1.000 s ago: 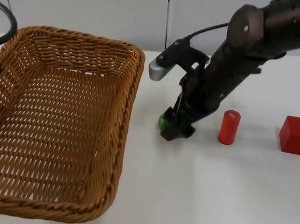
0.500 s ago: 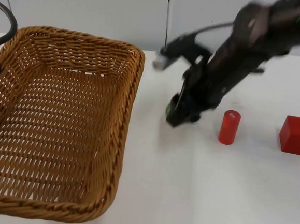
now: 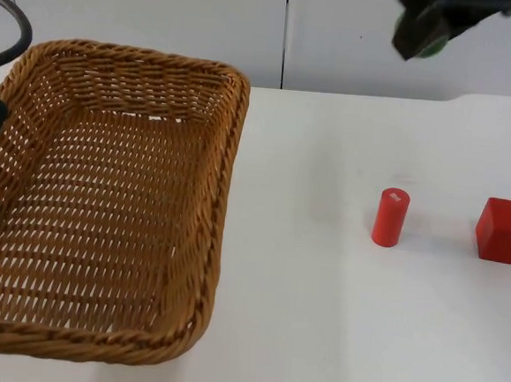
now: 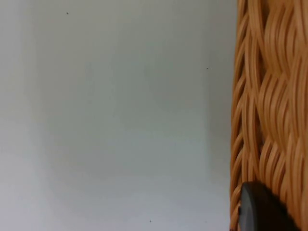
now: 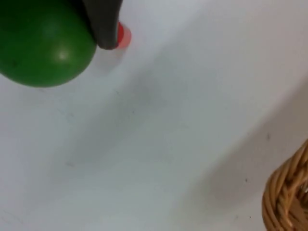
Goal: Pick up the basket with the left hand and place the object to the left of the red cylinder into the basket with the right hand.
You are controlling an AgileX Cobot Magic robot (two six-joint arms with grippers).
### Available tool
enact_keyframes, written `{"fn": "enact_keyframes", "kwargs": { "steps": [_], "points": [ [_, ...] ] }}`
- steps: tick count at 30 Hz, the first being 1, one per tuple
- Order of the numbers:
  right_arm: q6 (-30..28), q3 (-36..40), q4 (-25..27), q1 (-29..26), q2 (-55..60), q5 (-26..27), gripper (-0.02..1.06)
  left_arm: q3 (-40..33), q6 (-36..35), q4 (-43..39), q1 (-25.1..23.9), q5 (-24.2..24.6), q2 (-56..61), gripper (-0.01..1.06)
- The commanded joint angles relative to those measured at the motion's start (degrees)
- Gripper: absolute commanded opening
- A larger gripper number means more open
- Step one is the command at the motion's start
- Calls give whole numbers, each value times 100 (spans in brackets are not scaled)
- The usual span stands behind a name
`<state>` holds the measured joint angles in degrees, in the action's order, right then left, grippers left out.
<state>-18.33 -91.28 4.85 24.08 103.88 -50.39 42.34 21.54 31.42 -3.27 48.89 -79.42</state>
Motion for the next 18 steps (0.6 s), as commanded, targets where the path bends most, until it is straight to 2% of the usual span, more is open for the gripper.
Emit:
{"fn": "enact_keyframes", "kwargs": {
  "steps": [1, 5, 12, 18],
  "points": [
    [179, -25, -68, -9, -202, -300, 0, -7, 24, 179, -19, 10, 55, 0],
    [244, -25, -68, -9, -254, -470, 0, -7, 24, 205, -19, 42, 55, 0],
    [326, -25, -47, 74, -254, -469, 0, -7, 24, 205, -19, 42, 55, 0],
    [419, -25, -47, 705, -254, -430, 0, -7, 24, 206, -19, 75, 55, 0]
  ]
}}
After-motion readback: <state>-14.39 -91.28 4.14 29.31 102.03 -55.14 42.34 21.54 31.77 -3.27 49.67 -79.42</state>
